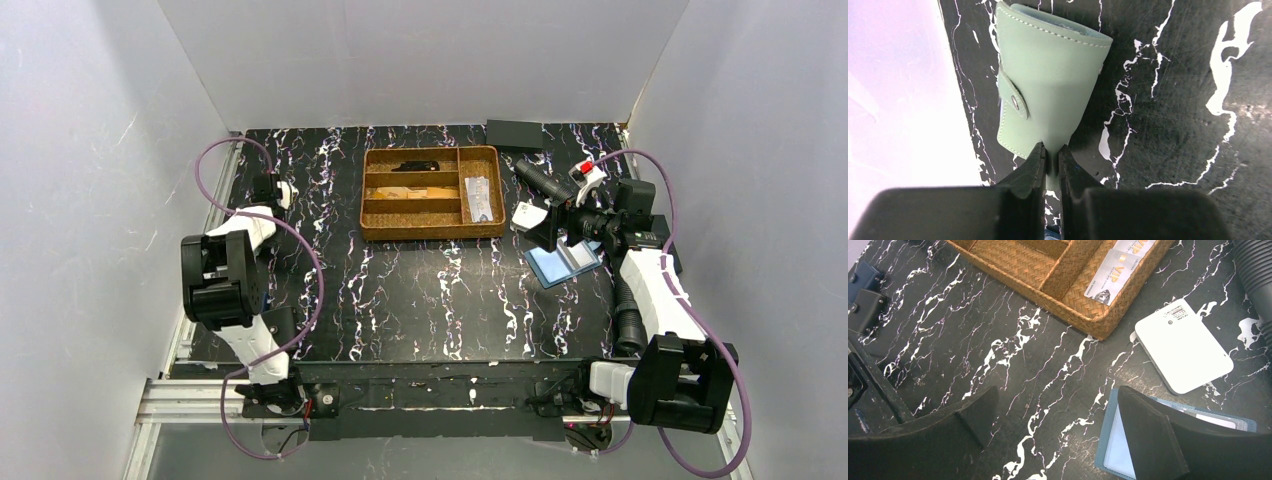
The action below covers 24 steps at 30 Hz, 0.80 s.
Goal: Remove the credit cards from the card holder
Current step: Pick up the card holder from the center of the board, then place the card holder at the center of the board.
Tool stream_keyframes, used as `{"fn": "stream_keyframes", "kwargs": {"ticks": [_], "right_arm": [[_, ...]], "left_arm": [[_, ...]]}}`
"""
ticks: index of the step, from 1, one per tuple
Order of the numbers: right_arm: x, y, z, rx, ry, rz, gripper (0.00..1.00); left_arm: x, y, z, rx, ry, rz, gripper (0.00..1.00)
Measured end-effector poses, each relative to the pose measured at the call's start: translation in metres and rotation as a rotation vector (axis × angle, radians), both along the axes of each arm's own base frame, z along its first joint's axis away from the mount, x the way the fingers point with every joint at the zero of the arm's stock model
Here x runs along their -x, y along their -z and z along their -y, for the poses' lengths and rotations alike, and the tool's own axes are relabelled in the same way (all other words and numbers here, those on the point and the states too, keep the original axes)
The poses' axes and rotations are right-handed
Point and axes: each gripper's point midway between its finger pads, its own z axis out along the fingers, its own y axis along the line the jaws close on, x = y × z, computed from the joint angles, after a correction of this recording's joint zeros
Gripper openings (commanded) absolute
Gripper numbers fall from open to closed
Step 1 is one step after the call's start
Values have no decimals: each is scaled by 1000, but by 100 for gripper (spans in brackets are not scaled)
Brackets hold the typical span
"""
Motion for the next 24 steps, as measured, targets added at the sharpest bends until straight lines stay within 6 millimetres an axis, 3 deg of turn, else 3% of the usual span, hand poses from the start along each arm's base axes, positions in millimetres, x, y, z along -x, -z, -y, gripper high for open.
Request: {"fn": "stream_keyframes", "kwargs": {"ticks": [3,7,13,17,24], "right_arm": [[0,0,0,0,0,0,98],[0,0,0,0,0,-1,98],[0,0,0,2,-1,1,98],[0,0,0,5,-2,3,98],[-1,2,1,16,-9,10,98]], "left_arm": [[-2,-7,6,3,19,14,0],[-2,-17,30,45,81,33,0],[12,-46,94,151,205,67,0],[36,-64,138,259,259,73,0],[102,-95,200,539,268,110,0]]}}
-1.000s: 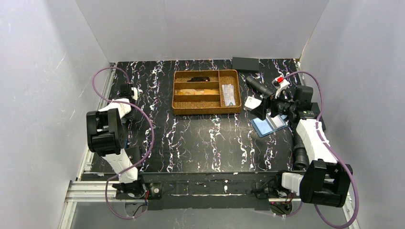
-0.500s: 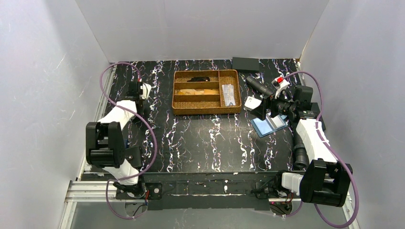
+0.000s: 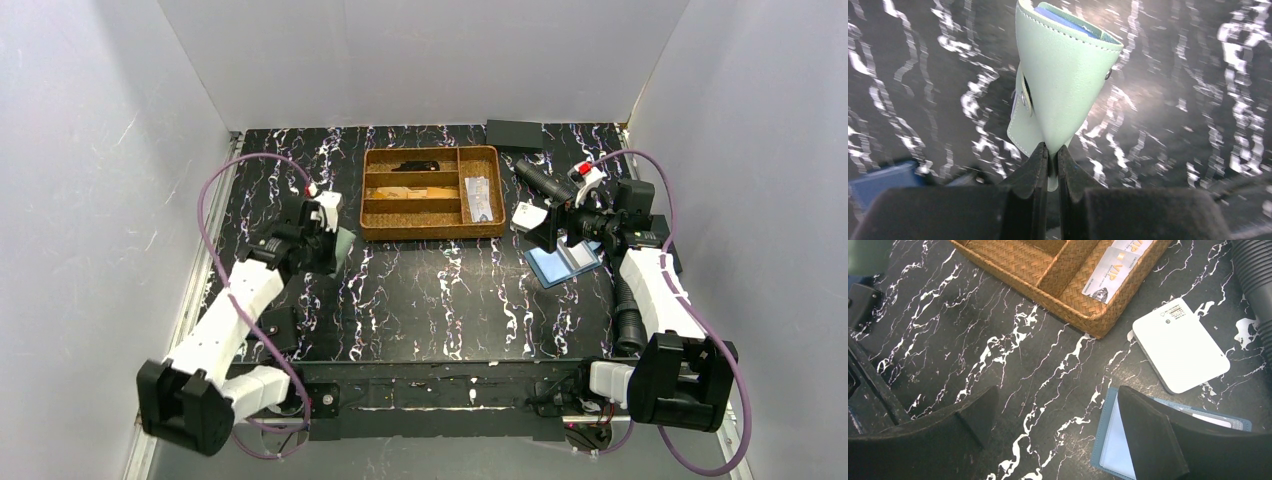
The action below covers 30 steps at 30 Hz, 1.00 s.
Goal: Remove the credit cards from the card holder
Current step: Place the card holder at the center of the board.
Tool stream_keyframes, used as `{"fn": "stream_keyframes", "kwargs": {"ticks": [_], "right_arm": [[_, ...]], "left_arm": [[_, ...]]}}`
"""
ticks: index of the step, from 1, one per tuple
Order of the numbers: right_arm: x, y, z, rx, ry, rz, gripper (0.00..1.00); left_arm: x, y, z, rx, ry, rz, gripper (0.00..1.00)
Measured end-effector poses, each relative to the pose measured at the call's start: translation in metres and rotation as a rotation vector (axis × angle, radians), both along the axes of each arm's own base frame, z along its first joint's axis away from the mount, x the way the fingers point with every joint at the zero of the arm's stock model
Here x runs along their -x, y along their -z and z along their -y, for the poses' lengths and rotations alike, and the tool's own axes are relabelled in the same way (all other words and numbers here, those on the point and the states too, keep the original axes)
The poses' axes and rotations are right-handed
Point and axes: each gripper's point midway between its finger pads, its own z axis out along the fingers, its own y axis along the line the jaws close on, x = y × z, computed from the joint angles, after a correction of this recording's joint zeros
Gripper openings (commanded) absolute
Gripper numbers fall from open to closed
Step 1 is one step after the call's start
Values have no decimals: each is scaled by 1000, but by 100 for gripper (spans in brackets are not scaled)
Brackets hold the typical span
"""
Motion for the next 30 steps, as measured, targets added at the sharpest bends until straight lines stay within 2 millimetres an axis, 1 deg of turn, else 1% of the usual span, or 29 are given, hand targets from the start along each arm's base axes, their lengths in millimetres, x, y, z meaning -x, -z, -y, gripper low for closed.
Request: {"fn": "stream_keyframes", "kwargs": {"ticks": [3,5,9,12,14,16,19,20,21,23,24,26,28,29,30], "right_arm": [[0,3,0,3,1,-9,98],[0,5,1,6,1,-14,98],[1,8,1,12,-3,-25,98],[2,9,2,19,-5,-25,98],[1,10,3,25,-3,-23,98],[1,12,3,32,-4,-23,98],[0,14,4,39,-6,-24,98],[0,15,4,40,-6,-26,99],[1,15,4,40,-6,-27,98],[1,16,5,41,-5,-29,98],[1,16,6,42,-4,-31,98],[1,17,7,44,-3,-29,98],[1,17,8,47,-5,-26,98],[1,17,8,48,-6,-25,98],[1,17,8,48,-9,-25,98]], "left_arm": [[28,-9,23,133,-2,-14,0],[44,-10,41,206,6,-38,0],[73,-3,82,289,33,-126,0],[93,6,113,279,59,-166,0],[103,13,130,232,62,-171,0],[108,20,146,183,55,-171,0],[103,32,173,114,14,-148,0],[102,36,183,95,6,-144,2],[100,40,191,81,0,-140,8],[96,51,216,49,-3,-134,21],[94,56,228,40,-2,-134,25],[93,66,246,29,3,-135,29],[93,77,263,29,10,-149,40],[94,79,266,31,17,-152,46],[95,80,269,36,20,-157,74]]}}
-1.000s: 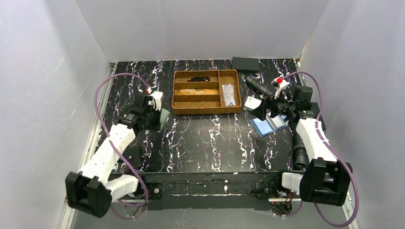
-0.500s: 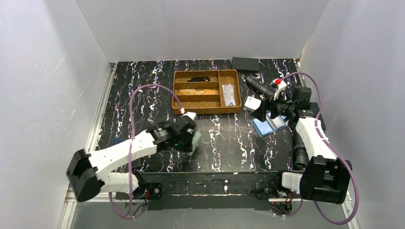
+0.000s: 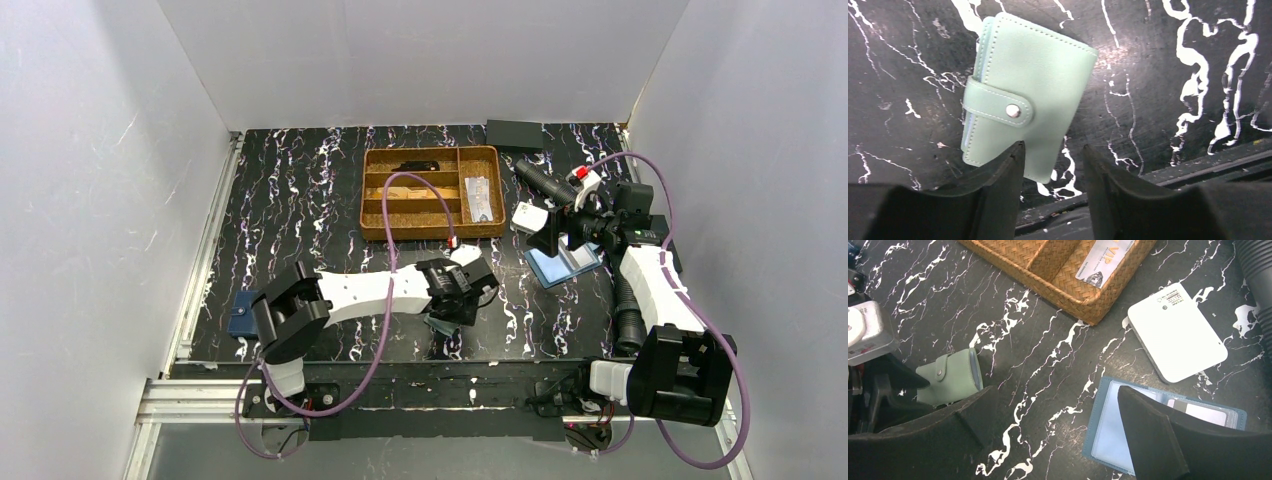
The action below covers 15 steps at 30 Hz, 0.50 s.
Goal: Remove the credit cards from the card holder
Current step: Place the card holder at the center of the board.
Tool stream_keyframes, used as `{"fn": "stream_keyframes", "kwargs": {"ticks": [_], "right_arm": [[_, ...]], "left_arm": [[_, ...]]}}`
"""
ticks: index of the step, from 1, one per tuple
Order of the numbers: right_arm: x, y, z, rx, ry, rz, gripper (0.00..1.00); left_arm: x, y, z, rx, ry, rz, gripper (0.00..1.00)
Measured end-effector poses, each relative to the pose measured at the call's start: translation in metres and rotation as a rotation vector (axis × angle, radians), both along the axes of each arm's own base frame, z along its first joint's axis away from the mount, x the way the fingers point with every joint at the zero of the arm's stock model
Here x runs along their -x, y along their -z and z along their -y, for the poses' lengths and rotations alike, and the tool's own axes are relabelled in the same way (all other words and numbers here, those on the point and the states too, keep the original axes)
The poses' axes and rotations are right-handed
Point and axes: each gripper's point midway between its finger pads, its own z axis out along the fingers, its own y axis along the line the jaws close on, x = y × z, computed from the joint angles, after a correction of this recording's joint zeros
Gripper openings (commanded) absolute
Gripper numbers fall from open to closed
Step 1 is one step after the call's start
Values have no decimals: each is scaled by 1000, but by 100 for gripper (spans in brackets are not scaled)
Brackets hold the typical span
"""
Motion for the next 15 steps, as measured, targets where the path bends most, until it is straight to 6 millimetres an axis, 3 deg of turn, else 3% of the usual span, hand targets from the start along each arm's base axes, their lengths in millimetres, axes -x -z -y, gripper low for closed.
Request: {"fn": "stream_keyframes", "kwargs": {"ticks": [1,2,6,12,15], "right_arm": [[0,0,0,0,-4,1,98],[1,0,-1,-2,-10,4,98],[7,-1,-6,-8,-66,18,98],[29,2,-19,-19,-208,36,98],[43,4,-32,-17,-309,54,98]], "left_arm": [[1,0,3,12,5,-7,95],[2,-2,6,24,20,-10,98],[5,-27,17,156,82,18,98],[16,-93,-16,371,188,178,98],[16,-104,-37,456,225,240,97]]}}
